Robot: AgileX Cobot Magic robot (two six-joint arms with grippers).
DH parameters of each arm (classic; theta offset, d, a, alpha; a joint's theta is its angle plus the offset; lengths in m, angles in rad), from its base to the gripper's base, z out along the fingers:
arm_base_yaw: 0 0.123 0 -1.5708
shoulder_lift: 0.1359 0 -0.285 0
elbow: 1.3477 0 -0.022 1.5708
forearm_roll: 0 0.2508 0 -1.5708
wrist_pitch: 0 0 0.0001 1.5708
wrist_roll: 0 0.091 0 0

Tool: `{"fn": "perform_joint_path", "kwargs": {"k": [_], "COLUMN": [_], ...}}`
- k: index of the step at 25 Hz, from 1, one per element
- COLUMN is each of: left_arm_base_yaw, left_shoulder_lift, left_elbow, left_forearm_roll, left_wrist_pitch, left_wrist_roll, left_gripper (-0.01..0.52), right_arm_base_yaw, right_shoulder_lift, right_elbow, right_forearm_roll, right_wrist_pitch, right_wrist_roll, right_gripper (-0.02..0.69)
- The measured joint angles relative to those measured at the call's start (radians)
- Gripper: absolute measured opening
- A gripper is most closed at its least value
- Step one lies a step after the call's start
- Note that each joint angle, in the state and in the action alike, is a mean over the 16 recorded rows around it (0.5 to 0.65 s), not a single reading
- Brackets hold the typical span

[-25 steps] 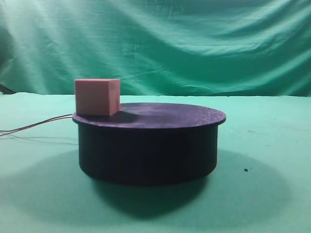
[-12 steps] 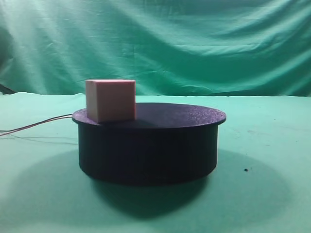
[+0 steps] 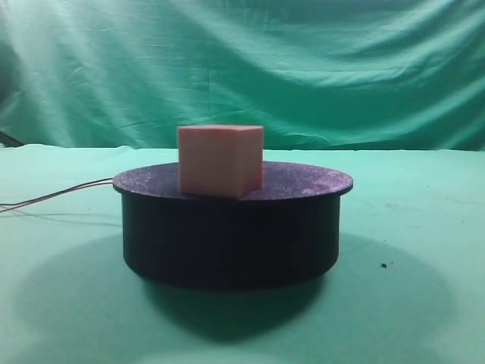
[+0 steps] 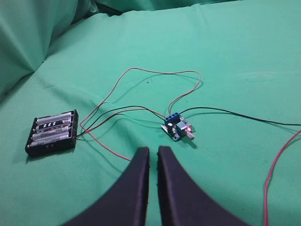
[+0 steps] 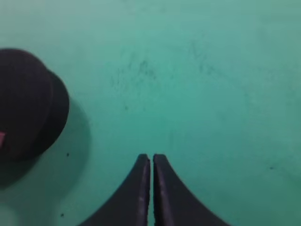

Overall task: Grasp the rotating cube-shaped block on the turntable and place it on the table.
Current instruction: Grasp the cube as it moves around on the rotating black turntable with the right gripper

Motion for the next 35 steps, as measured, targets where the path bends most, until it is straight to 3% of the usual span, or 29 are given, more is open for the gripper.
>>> {"fn": "perform_joint_path", "kwargs": {"k": [5, 8, 13, 18, 22, 26, 35], "left_arm_base_yaw": [0.0, 0.0, 0.0, 0.0, 0.0, 0.0, 0.0], "left_shoulder_lift": [0.0, 0.0, 0.0, 0.0, 0.0, 0.0, 0.0], "left_elbow": [0.0, 0.0, 0.0, 0.0, 0.0, 0.0, 0.0], "left_forearm_roll": [0.0, 0.0, 0.0, 0.0, 0.0, 0.0, 0.0], "left_wrist_pitch": [0.0, 0.0, 0.0, 0.0, 0.0, 0.0, 0.0], "left_wrist_roll": [0.0, 0.0, 0.0, 0.0, 0.0, 0.0, 0.0], "left_gripper": [0.0, 0.0, 0.0, 0.0, 0.0, 0.0, 0.0], "right_arm_base_yaw": [0.176, 0.274, 0.391, 0.428, 0.43, 0.431, 0.432], "right_shoulder_lift": [0.217, 0.329, 0.465, 0.557, 0.611, 0.653, 0.677], "right_elbow": [-0.115, -0.193, -0.313, -0.397, -0.43, -0.441, -0.482], "right_forearm_roll": [-0.067, -0.106, -0.156, -0.156, -0.139, -0.137, -0.265], "right_wrist_pitch": [0.061, 0.089, 0.124, 0.138, 0.122, 0.083, 0.089], "right_wrist_roll": [0.097, 0.168, 0.279, 0.325, 0.328, 0.328, 0.401], "right_gripper": [0.011, 0.064, 0.244, 0.442, 0.538, 0.502, 0.283]}}
